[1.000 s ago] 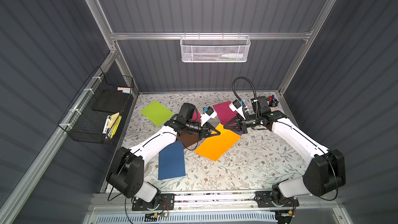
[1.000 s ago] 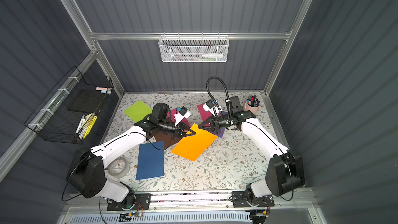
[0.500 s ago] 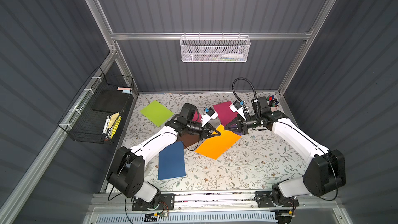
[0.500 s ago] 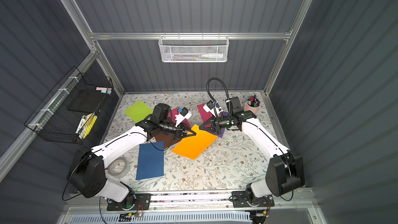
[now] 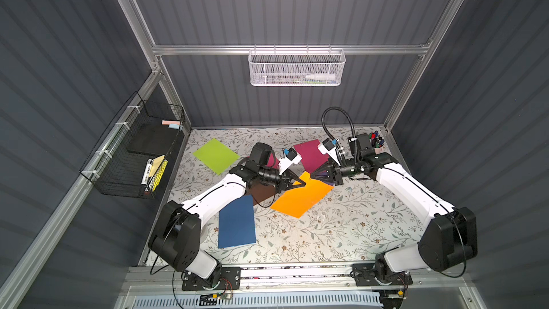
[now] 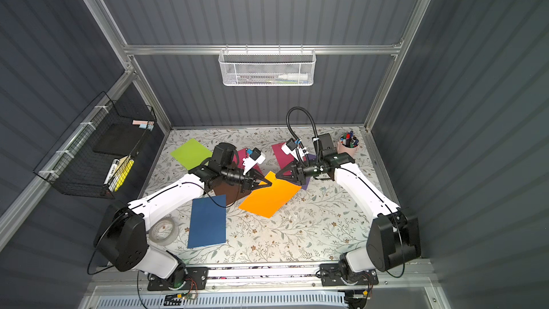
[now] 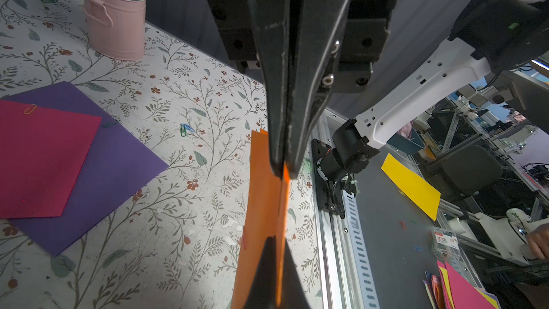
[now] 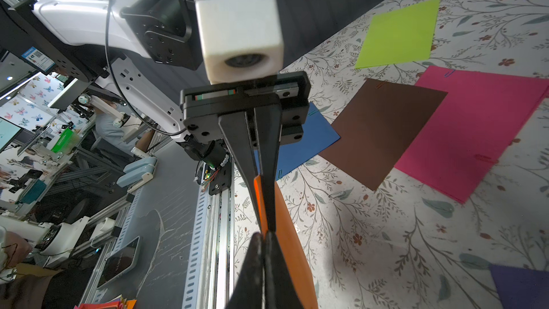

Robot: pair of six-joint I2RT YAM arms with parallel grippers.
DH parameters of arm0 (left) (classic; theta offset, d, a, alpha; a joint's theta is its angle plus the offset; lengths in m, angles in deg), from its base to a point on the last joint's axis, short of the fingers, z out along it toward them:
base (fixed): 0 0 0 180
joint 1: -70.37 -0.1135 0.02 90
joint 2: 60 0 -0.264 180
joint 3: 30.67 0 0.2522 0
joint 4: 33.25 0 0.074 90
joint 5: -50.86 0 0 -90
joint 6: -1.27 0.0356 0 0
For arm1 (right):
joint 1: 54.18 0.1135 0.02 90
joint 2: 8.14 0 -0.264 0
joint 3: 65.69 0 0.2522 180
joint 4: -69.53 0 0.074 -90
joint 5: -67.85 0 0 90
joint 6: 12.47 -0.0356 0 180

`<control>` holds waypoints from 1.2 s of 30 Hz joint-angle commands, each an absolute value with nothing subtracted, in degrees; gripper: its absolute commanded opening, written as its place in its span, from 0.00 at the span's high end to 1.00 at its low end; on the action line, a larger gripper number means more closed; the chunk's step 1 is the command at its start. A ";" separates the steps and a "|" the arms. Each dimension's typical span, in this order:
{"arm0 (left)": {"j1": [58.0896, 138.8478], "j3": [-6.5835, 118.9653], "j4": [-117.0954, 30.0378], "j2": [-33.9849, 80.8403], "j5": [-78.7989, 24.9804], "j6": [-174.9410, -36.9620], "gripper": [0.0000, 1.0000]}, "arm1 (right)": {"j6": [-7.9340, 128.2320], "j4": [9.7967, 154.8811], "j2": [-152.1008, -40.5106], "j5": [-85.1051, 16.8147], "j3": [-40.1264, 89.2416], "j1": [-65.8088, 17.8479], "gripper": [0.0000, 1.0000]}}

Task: Unclip the paperclips from the documents
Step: Remove the paper clip from the document, then place the paper clip at the center of the board.

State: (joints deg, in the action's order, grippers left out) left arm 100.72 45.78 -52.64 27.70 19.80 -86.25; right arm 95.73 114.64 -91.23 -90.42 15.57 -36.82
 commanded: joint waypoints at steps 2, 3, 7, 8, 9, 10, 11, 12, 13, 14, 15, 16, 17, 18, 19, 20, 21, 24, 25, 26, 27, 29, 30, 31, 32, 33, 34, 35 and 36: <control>100.60 45.30 -57.16 29.31 17.80 -85.22 1.00 | 96.25 113.42 -89.00 -91.75 15.69 -38.62 0.95; 100.65 45.28 -57.12 29.32 17.81 -85.28 1.00 | 96.25 113.30 -88.96 -91.66 15.59 -38.69 0.95; 100.60 45.27 -57.12 29.25 17.87 -85.28 1.00 | 96.04 113.35 -88.84 -91.08 15.66 -38.89 0.94; 100.56 45.25 -57.12 29.21 17.77 -85.38 1.00 | 95.93 113.34 -88.87 -90.93 15.64 -39.12 0.94; 100.60 45.15 -57.12 29.14 17.81 -85.39 1.00 | 95.69 113.17 -88.79 -90.79 15.61 -39.23 0.94; 100.59 45.14 -57.12 29.13 17.74 -85.44 1.00 | 95.51 113.00 -88.74 -90.86 15.54 -39.40 0.94; 100.60 45.10 -57.20 29.21 17.56 -85.43 1.00 | 95.47 112.90 -88.70 -91.06 15.63 -39.50 0.94; 100.56 45.01 -57.12 29.22 17.64 -85.40 1.00 | 95.34 112.82 -88.66 -91.08 15.65 -39.59 0.94; 100.59 45.05 -57.14 29.28 17.49 -85.50 1.00 | 95.20 112.69 -88.58 -91.25 15.60 -39.64 0.94; 100.60 45.05 -57.21 29.37 17.39 -85.48 1.00 | 95.20 112.63 -88.59 -91.52 15.64 -39.68 0.93; 100.55 45.05 -57.21 29.43 17.45 -85.48 1.00 | 95.20 112.63 -88.48 -91.51 15.68 -39.68 0.93; 100.60 45.07 -57.21 29.51 17.37 -85.53 1.00 | 95.18 112.62 -88.41 -91.67 15.59 -39.75 0.92; 100.59 45.14 -57.27 29.59 17.30 -85.46 1.00 | 95.41 112.64 -88.30 -91.81 15.57 -39.76 0.92; 100.60 45.14 -57.21 29.56 17.33 -85.44 1.00 | 95.36 112.64 -88.28 -91.56 15.56 -39.76 0.93; 100.60 45.28 -57.29 29.65 17.33 -85.45 1.00 | 95.13 112.63 -88.21 -91.21 15.42 -39.83 0.93; 100.60 45.38 -57.38 29.75 17.33 -85.41 1.00 | 95.16 112.59 -88.18 -91.15 15.32 -40.01 0.93; 100.60 45.40 -57.45 29.76 17.29 -85.38 1.00 | 94.99 112.49 -88.12 -90.93 15.25 -40.11 0.94; 100.56 45.83 -58.12 29.74 17.31 -85.14 1.00 | 92.36 111.74 -87.95 -86.86 15.14 -40.84 0.98; 100.56 46.06 -58.46 29.65 17.36 -85.04 1.00 | 90.73 111.63 -87.95 -83.21 14.98 -41.28 1.00; 100.54 46.38 -58.77 29.57 17.31 -84.92 1.00 | 88.93 111.91 -87.95 -79.89 14.67 -41.99 1.00; 100.60 46.58 -58.80 29.33 17.35 -85.02 1.00 | 86.67 111.42 -87.91 -77.78 13.89 -42.77 1.00; 100.59 47.48 -58.96 28.65 17.16 -85.13 1.00 | 80.53 109.57 -87.21 -73.00 10.40 -44.59 1.00; 100.58 47.82 -58.83 28.27 16.91 -85.35 1.00 | 78.47 107.90 -86.65 -70.52 8.84 -45.25 1.00; 100.54 48.17 -58.71 27.85 16.69 -85.65 1.00 | 75.39 107.17 -85.66 -66.12 6.45 -46.08 1.00; 100.56 48.53 -58.62 27.51 16.63 -85.76 1.00 | 72.68 106.90 -84.72 -62.23 3.91 -46.94 1.00; 100.51 48.64 -58.45 27.24 16.23 -85.95 1.00 | 70.48 106.60 -83.81 -59.54 1.59 -47.71 1.00; 100.51 48.65 -58.20 26.97 16.02 -86.13 1.00 | 68.21 105.96 -82.96 -56.43 -0.89 -48.56 1.00; 100.49 48.70 -57.89 26.68 15.77 -86.21 1.00 | 66.46 106.08 -82.31 -54.18 -3.28 -49.07 1.00; 100.44 48.52 -57.30 26.34 15.40 -86.64 1.00 | 65.25 106.71 -82.17 -52.11 -4.62 -49.41 1.00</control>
